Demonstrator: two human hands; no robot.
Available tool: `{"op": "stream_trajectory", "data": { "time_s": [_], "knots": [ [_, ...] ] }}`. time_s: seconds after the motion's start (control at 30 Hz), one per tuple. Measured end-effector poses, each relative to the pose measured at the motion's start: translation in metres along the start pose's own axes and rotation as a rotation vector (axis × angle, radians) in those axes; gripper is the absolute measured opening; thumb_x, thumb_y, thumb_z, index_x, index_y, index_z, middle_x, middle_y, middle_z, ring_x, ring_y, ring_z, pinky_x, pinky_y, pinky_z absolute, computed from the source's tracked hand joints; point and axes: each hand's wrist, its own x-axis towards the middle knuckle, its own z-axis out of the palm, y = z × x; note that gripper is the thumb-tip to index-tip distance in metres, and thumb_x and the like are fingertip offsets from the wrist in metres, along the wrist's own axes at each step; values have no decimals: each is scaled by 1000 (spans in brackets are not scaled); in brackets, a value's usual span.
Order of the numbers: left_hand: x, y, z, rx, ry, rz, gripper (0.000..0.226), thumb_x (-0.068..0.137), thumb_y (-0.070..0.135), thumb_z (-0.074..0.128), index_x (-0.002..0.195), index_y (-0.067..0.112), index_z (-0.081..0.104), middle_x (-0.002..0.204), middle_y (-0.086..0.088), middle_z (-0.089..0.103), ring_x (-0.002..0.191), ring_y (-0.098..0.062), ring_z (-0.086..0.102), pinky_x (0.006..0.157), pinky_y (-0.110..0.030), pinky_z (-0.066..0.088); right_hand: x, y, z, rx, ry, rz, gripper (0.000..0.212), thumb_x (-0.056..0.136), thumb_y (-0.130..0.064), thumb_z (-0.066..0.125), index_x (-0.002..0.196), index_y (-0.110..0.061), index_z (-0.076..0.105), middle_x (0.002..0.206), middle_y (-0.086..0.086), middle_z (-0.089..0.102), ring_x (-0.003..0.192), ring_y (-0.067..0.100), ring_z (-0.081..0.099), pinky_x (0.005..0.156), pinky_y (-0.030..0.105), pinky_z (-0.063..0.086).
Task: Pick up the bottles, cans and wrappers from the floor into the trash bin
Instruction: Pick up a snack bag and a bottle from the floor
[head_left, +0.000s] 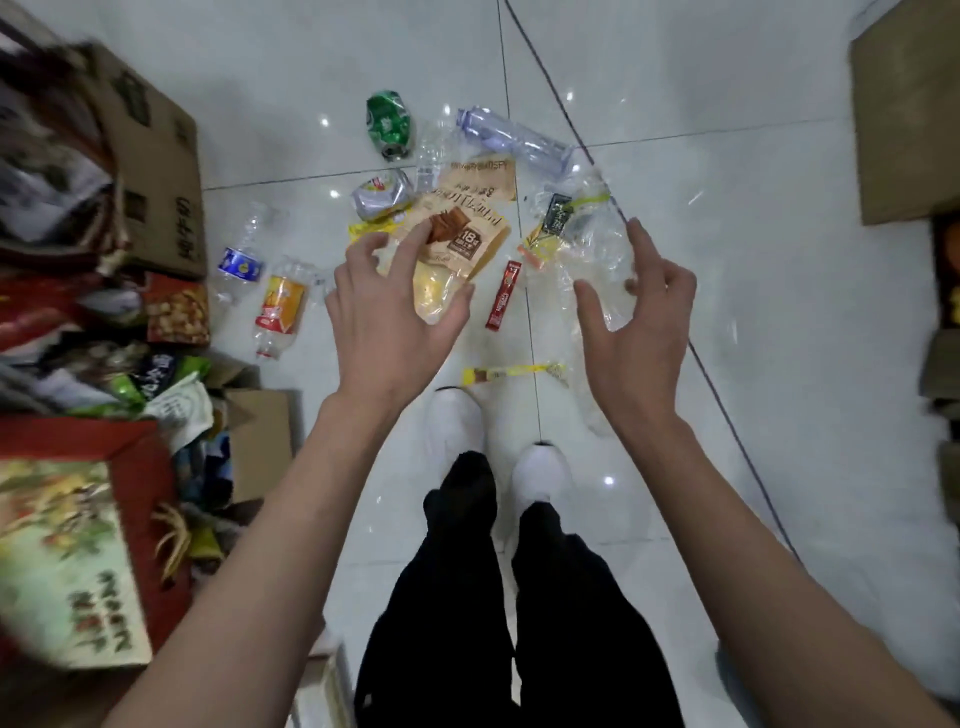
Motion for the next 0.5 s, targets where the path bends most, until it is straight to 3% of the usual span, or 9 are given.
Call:
{"op": "stream_trajectory", "data": {
  "time_s": [0.2,0.33,0.5],
  "knots": [
    [-50,66,-101,-26,80,54,64,86,61,60,143,32,50,137,-12,47,121,-30,50,102,-47,43,-52,-74,-97,60,53,-36,64,98,-32,68,155,-33,40,131,7,44,115,20,58,91,15,41],
    [-88,93,-132,-54,91,81,64,86,60,59,143,32,49,136,-11,47,123,-29,48,102,-48,43,-90,-84,-137,85,88,-19,65,98,-34,68,156,-31,39,130,3,43,117,18,57,90,2,36],
    [-162,119,-144,-75,43,150,66,85,60,60,144,33,48,138,-10,45,127,-29,46,104,-49,41,-162,-77,-185,120,170,13,65,98,-33,68,156,-29,40,129,0,42,115,15,57,93,2,35]
  ]
}}
